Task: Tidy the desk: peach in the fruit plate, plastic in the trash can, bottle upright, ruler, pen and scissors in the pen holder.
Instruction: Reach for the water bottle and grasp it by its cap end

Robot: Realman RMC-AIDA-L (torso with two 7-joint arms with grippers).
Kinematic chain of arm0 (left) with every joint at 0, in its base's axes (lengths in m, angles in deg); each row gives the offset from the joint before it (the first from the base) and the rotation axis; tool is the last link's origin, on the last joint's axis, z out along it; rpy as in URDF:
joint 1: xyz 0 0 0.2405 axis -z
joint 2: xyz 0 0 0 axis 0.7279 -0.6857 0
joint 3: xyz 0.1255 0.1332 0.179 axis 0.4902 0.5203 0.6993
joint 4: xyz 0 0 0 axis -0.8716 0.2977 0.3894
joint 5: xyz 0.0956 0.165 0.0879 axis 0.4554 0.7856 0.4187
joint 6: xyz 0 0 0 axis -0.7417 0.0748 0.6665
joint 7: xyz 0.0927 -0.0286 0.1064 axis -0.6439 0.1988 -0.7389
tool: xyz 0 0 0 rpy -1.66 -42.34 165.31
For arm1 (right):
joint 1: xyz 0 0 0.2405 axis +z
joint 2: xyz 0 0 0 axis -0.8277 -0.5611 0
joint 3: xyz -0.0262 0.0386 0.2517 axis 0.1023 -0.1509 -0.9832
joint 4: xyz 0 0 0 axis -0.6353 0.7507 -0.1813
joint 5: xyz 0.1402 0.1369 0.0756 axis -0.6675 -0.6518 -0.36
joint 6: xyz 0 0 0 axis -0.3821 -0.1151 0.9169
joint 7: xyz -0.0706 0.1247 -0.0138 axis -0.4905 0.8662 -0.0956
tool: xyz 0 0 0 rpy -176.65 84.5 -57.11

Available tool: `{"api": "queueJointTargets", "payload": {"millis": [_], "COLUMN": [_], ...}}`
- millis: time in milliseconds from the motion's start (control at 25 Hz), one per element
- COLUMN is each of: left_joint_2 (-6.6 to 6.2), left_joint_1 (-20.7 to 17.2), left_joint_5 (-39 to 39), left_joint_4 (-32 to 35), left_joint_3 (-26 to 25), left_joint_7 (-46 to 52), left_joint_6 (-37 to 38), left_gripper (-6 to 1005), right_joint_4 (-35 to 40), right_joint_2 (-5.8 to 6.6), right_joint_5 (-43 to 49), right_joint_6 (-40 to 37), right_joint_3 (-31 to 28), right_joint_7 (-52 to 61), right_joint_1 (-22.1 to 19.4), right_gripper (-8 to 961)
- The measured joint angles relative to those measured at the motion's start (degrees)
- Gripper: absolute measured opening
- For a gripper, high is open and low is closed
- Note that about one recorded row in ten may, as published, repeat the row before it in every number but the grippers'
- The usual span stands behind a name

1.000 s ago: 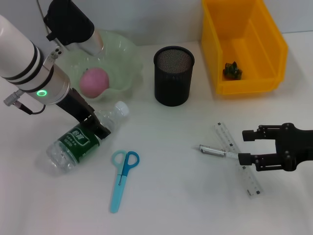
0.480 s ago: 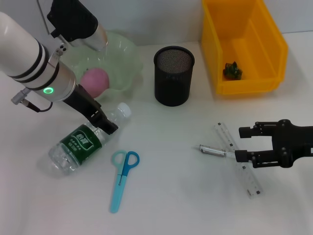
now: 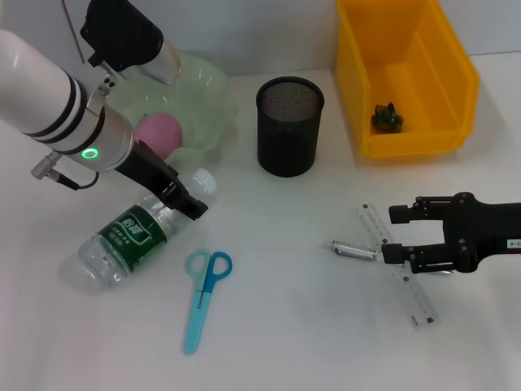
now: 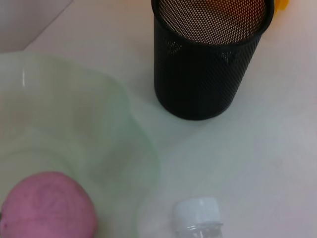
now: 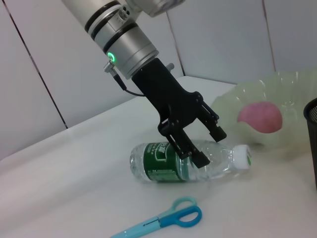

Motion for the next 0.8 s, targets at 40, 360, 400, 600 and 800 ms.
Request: {"api": "queueJointTargets", "payload": {"millis": [40, 360, 400, 600, 800], "left_joint_2": [-0.01, -0.01, -0.01, -0.01, -0.01], "left_joint_1": [-0.1, -0.31, -0.31, -0.57, -0.89], "left_joint_5": [-0.88, -3.43, -3.43, -4.78, -5.94], "left_joint_4": [-0.46, -3.16, -3.16, -3.74, -3.85], "left_joint_3": [0.26, 2.49, 2.49, 3.84, 4.66], "left_joint_7": [-0.13, -0.41, -0.41, -0.44, -0.45], "left_joint_6": [-0.61, -4.67, -4.67, -6.1, -7.63], "left_gripper": [700, 699, 698, 697, 696], "right_joint_4": [0.0, 0.0, 0.0, 0.0, 0.0], "right_joint_2": [-0.06, -0.38, -0.4, -0.65, -0.79], "right_joint_5": [0.01, 0.05, 0.06, 0.07, 0.07], "right_joint_6": [0.04, 0.53, 0.54, 0.54, 0.62], "right_joint_3": [0.0, 0.0, 0.0, 0.0, 0.0], "right_joint_7": [0.0, 0.0, 0.0, 0.03, 0.06], "right_joint_1": [0.1, 0.14, 0.14, 0.38, 0.66], "right_gripper": [736, 735, 735, 734, 733]}}
